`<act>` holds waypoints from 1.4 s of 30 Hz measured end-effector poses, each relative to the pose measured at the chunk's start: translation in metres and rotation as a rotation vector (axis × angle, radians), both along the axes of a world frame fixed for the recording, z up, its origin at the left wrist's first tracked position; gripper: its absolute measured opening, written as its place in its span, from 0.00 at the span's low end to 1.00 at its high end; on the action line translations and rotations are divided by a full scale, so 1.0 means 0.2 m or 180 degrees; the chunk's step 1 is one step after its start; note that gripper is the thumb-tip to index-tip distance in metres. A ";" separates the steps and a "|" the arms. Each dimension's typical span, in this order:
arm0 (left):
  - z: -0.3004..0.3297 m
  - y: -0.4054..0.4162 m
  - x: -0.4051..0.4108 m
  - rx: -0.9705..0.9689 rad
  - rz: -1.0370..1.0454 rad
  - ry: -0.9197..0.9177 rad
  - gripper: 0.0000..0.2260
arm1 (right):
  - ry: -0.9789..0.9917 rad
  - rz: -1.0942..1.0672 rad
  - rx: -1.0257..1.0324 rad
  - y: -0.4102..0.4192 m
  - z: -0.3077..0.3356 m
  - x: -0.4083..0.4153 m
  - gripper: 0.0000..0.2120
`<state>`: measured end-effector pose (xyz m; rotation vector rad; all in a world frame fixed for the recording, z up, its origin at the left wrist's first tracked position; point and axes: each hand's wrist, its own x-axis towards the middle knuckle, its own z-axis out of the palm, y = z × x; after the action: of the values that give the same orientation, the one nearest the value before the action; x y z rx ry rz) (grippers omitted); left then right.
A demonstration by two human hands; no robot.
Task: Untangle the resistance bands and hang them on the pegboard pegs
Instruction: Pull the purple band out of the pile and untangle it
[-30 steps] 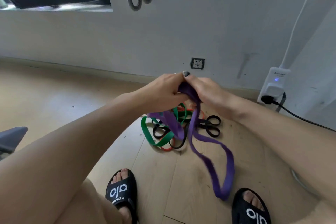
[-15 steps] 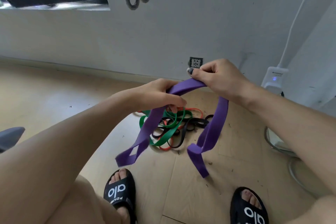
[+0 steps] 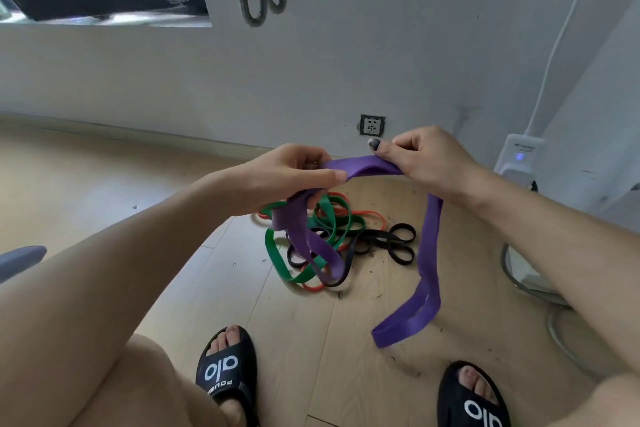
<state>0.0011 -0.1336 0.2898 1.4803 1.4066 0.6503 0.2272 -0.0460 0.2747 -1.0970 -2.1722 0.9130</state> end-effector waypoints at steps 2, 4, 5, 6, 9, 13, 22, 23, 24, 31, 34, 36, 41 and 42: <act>0.00 0.01 0.01 0.0201 0.0052 0.0252 0.16 | -0.0009 0.0071 -0.0030 0.00 0.00 0.00 0.29; 0.00 0.01 0.01 0.0326 0.0037 0.0402 0.13 | -0.0066 0.0208 -0.0103 -0.01 0.00 0.01 0.31; 0.00 0.01 0.02 0.0313 0.0008 0.0381 0.12 | -0.0084 0.0262 -0.0148 -0.01 0.01 0.01 0.33; 0.01 0.00 0.02 0.0274 -0.0018 0.0312 0.11 | -0.0082 0.0299 -0.0200 -0.01 0.01 0.02 0.35; 0.02 -0.01 0.03 0.0211 -0.0086 0.0140 0.11 | -0.0025 0.0415 -0.0416 -0.03 0.03 0.01 0.36; 0.03 -0.01 0.03 0.0133 -0.0171 0.0020 0.17 | -0.0075 0.0528 -0.0302 -0.07 0.01 -0.05 0.24; 0.02 -0.02 0.03 0.0003 -0.0300 0.0031 0.13 | -0.0007 0.0484 -0.0255 -0.08 0.02 -0.05 0.25; 0.02 -0.02 0.03 -0.0018 -0.0318 -0.0048 0.11 | -0.0023 0.0554 -0.0306 -0.09 0.03 -0.04 0.27; 0.03 -0.03 0.03 -0.0054 -0.0352 -0.0109 0.08 | -0.0049 0.0609 -0.0361 -0.10 0.04 -0.04 0.29; 0.04 -0.04 -0.01 -0.0686 -0.0530 -0.0719 0.06 | -0.0186 0.0821 -0.0690 -0.13 0.07 -0.02 0.20; 0.04 -0.04 0.01 -0.0688 -0.0409 -0.0782 0.07 | -0.0005 0.0779 -0.0720 -0.13 0.08 -0.02 0.20; 0.05 -0.04 0.02 -0.0700 -0.0495 -0.0706 0.09 | 0.0047 0.0829 -0.0808 -0.13 0.09 -0.01 0.20; 0.04 -0.05 0.02 -0.0665 -0.0539 -0.0281 0.14 | 0.0145 0.0839 -0.0833 -0.15 0.09 -0.01 0.09; 0.04 -0.05 0.02 -0.0629 -0.0507 -0.0291 0.13 | 0.0169 0.0820 -0.0810 -0.14 0.09 -0.01 0.09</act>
<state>0.0053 -0.1437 0.2971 1.3720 1.2318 0.4597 0.2245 -0.0750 0.2924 -0.9040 -2.2314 1.3484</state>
